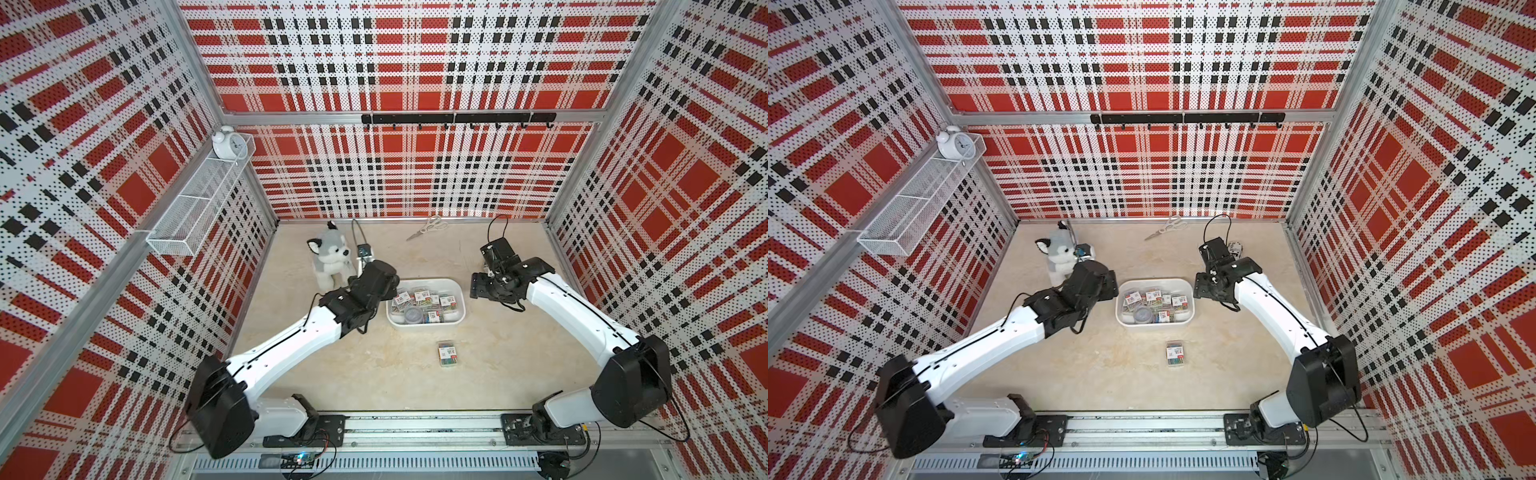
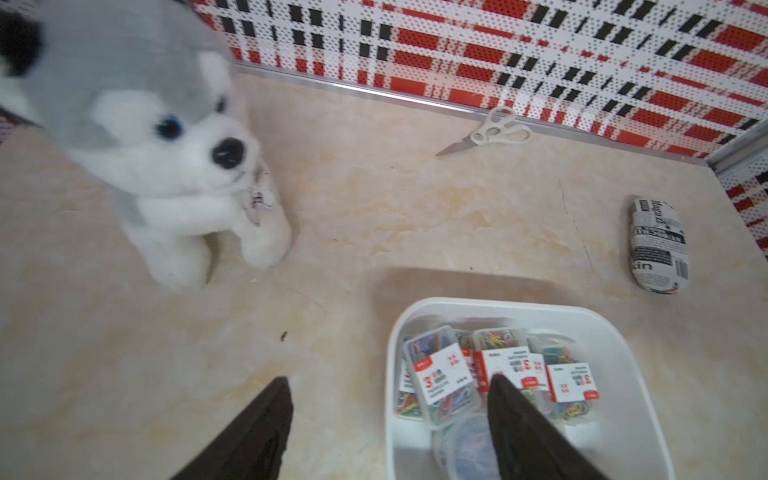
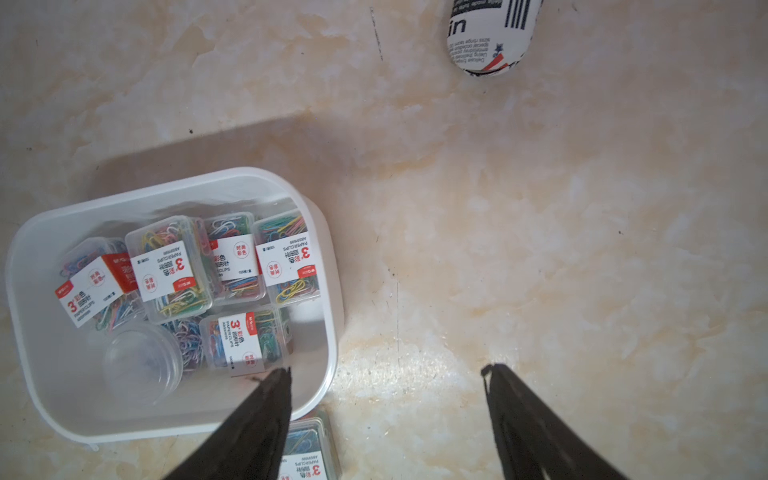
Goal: Take the paper clips out of the storage box
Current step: Pick up the boxed paper clips from the storage box.
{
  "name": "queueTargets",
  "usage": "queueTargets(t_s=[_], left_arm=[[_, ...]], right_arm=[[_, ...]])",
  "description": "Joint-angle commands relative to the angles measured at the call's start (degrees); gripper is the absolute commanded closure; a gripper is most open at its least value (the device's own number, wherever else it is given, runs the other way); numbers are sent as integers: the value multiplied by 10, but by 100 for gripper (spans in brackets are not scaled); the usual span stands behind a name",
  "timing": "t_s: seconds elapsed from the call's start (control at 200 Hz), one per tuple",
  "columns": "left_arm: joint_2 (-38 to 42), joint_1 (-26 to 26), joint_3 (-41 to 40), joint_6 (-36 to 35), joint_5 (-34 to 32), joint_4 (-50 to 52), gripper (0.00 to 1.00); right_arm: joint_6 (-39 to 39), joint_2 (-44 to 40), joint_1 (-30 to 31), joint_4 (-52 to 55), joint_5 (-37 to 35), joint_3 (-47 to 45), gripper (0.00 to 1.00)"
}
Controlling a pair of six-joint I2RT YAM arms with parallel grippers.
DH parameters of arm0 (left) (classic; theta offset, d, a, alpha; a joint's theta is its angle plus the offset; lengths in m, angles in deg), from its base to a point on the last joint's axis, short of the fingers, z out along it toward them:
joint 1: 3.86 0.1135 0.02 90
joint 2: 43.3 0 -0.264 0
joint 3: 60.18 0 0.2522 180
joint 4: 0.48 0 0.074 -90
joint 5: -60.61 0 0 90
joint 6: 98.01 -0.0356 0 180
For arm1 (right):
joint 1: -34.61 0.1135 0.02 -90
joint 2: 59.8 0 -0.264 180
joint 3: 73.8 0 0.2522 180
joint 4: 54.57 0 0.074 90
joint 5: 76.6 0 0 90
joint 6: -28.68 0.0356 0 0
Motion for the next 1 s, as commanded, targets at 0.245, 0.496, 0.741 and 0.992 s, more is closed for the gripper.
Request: queueTargets(t_s=[0.245, 0.496, 0.741, 0.992], left_arm=[[-235, -61, 226, 73, 9, 109, 25], [-328, -57, 325, 62, 58, 130, 24], [-356, -34, 328, 62, 100, 134, 31], [-366, -32, 303, 73, 117, 135, 27]], right_arm=[[-59, -55, -63, -41, 65, -66, 19], [-66, -87, -101, -77, 105, -133, 19], [-65, -102, -102, -88, 118, -159, 19], [-66, -102, -103, -98, 130, -196, 19]])
